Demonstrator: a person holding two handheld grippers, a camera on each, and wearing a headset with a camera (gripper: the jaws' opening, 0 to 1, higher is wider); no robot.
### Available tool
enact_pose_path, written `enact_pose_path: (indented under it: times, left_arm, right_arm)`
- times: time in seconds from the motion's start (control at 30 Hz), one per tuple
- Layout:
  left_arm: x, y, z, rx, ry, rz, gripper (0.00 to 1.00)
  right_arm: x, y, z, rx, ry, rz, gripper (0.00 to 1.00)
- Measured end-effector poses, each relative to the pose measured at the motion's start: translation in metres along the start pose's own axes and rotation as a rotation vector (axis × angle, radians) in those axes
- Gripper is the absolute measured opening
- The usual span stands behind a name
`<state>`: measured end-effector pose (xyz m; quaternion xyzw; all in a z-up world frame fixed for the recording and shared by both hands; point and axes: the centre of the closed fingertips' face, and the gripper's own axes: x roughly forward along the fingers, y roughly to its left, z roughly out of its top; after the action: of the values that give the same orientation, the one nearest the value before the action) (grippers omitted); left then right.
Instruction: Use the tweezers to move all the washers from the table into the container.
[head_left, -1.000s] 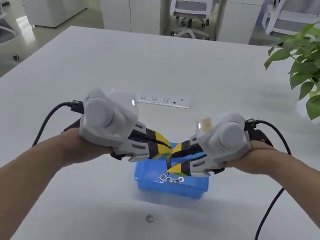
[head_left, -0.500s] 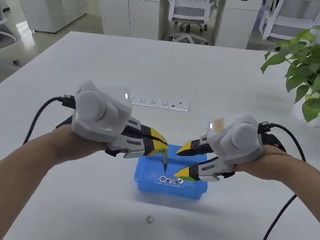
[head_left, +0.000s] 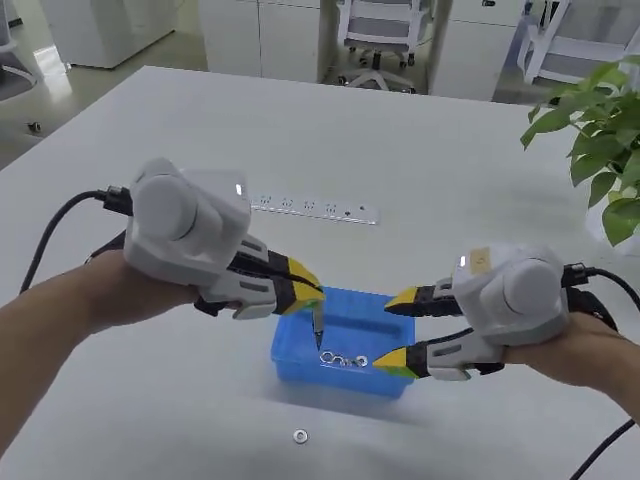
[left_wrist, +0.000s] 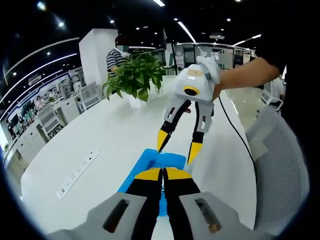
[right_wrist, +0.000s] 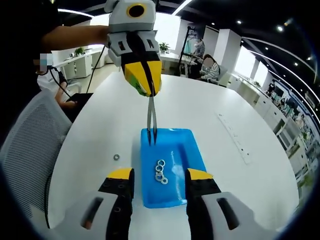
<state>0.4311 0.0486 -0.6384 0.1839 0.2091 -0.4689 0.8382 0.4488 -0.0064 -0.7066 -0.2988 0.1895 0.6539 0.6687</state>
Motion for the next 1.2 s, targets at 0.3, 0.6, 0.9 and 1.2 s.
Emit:
enact_pose_path:
  times: [0.3, 0.6, 0.9, 1.2]
  left_arm:
    - [-0.005, -0.01, -0.002, -0.018, 0.001, -0.003, 0.05]
    - [-0.008, -0.018, -0.009, -0.029, 0.004, -0.015, 0.05]
    - [-0.007, -0.027, -0.02, -0.039, 0.007, -0.024, 0.05]
    - [-0.004, -0.036, -0.03, -0.048, 0.011, -0.038, 0.05]
  right_arm:
    - [-0.011, 0.006, -0.01, 0.047, -0.006, -0.043, 0.53]
    - [-0.015, 0.016, -0.017, 0.101, -0.014, -0.073, 0.66]
    - [-0.014, 0.024, -0.022, 0.142, -0.023, -0.08, 0.77]
    - [-0.01, 0.033, -0.024, 0.172, -0.02, -0.072, 0.9]
